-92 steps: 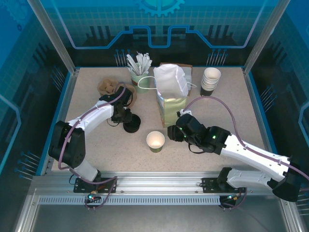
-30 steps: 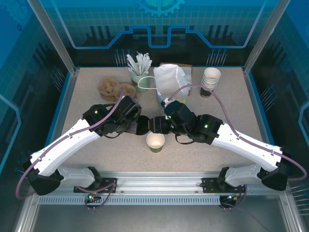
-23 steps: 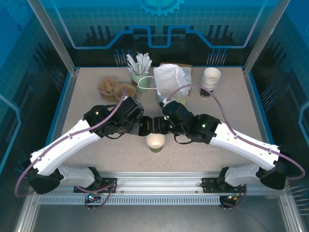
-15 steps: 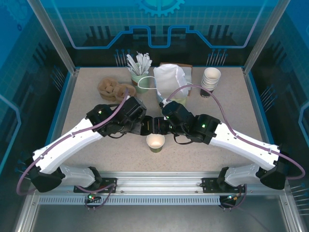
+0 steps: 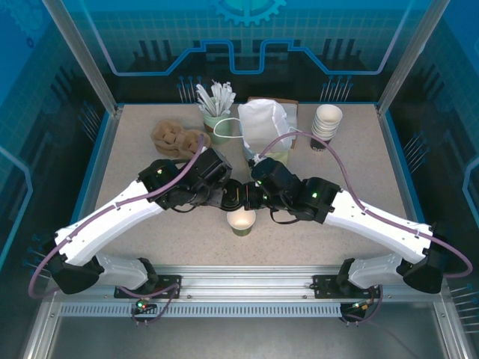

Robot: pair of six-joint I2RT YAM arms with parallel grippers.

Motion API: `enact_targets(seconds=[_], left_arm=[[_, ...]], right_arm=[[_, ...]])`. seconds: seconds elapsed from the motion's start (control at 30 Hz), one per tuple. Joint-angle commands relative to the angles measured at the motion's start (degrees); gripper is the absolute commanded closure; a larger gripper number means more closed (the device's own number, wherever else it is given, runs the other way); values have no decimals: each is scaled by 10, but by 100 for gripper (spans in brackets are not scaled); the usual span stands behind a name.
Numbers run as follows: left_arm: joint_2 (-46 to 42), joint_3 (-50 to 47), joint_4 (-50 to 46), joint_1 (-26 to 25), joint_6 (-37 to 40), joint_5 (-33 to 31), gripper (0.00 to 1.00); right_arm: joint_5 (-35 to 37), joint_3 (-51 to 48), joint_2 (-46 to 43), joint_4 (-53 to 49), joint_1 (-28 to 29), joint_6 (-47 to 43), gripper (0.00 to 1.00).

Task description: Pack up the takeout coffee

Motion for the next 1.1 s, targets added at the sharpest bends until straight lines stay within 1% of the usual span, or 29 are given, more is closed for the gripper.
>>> enact_targets(seconds=[0.0,0.13,0.27,0.43,0.53,0.67,0.73,0.93,1.07], left_arm=[[-2,11,36,-4,13,9,82],[-28,-10,90,-3,33,29,73],[-54,-34,158,-3,61,55,58],[-73,-53,236,-3,126,63,44],[-79,-66,279,-3,171,68,41],[-88,-92,341,-3,227,94,36],[-94,-105,369,-3,243,108,35],[-112,-162,459,-4,303,169,35],[-110,-200,511,-6,374,223,35]], right_arm=[[-16,-11,-25,0,-5,-3,96],[-15,-26,-43,-15,-21,-4,99],[-11,-40,-71,-38,-36,-7,100],[-5,-61,-124,-80,-60,-9,100],[-9,-72,-157,-122,-87,-12,100],[-49,-81,-196,-180,-146,-24,100],[-66,-84,-214,-206,-174,-32,100],[-123,-87,-248,-281,-256,-66,100],[-184,-96,-257,-310,-316,-99,100]])
